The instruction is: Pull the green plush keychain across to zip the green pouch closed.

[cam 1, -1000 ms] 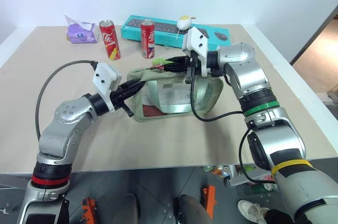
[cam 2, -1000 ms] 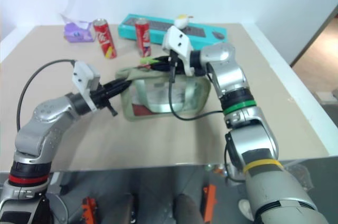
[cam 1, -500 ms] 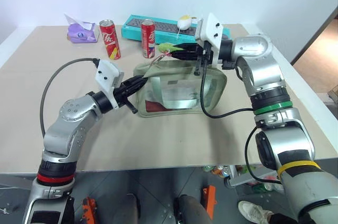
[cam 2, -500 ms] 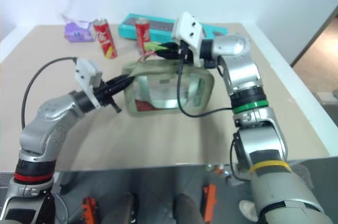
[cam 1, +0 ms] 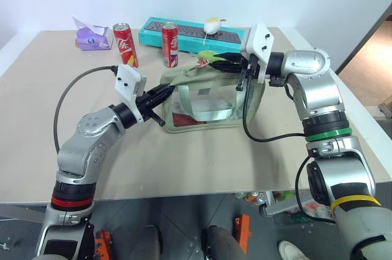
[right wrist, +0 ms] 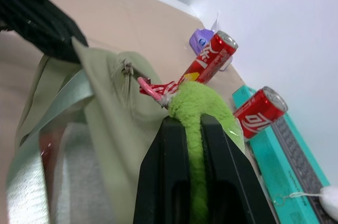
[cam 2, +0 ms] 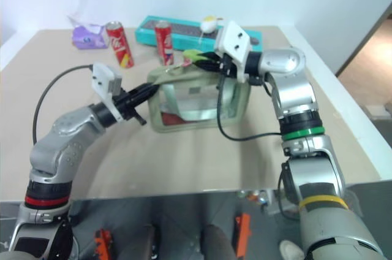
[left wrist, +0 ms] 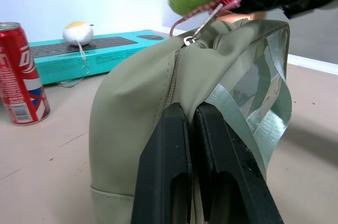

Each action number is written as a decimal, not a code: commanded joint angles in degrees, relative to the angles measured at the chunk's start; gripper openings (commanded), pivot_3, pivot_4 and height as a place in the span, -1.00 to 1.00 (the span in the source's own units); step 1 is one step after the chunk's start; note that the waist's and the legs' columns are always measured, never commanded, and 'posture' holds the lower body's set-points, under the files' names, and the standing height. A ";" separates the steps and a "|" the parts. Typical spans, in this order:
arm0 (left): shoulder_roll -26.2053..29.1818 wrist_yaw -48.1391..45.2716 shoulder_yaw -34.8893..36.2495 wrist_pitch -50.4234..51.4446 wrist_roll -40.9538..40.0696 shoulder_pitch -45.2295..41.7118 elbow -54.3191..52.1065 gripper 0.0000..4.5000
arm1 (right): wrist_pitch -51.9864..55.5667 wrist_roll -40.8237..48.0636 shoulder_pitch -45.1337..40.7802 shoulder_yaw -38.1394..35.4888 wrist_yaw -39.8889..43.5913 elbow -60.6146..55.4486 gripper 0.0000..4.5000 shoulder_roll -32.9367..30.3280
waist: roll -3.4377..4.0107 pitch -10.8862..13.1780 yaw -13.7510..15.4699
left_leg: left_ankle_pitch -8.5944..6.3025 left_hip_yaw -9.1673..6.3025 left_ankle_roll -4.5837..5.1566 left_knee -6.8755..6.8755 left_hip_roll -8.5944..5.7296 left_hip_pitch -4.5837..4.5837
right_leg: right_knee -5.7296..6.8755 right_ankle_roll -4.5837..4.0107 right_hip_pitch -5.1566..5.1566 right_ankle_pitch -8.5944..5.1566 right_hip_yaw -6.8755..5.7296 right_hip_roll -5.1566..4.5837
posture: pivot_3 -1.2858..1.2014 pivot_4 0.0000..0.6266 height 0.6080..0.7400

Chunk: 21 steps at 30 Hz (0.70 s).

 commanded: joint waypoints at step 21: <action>2.87 1.33 2.71 2.03 -0.02 -0.18 0.26 -1.00 | -2.34 0.48 -2.23 -5.15 -4.59 2.87 -0.98 -5.72 | 0.00 0.00 -0.04 | 0.00 0.00 0.00 0.00 0.00 0.00 | 0.00 0.01 0.00 0.00 0.01 0.00 | 0.03 -0.52 1.00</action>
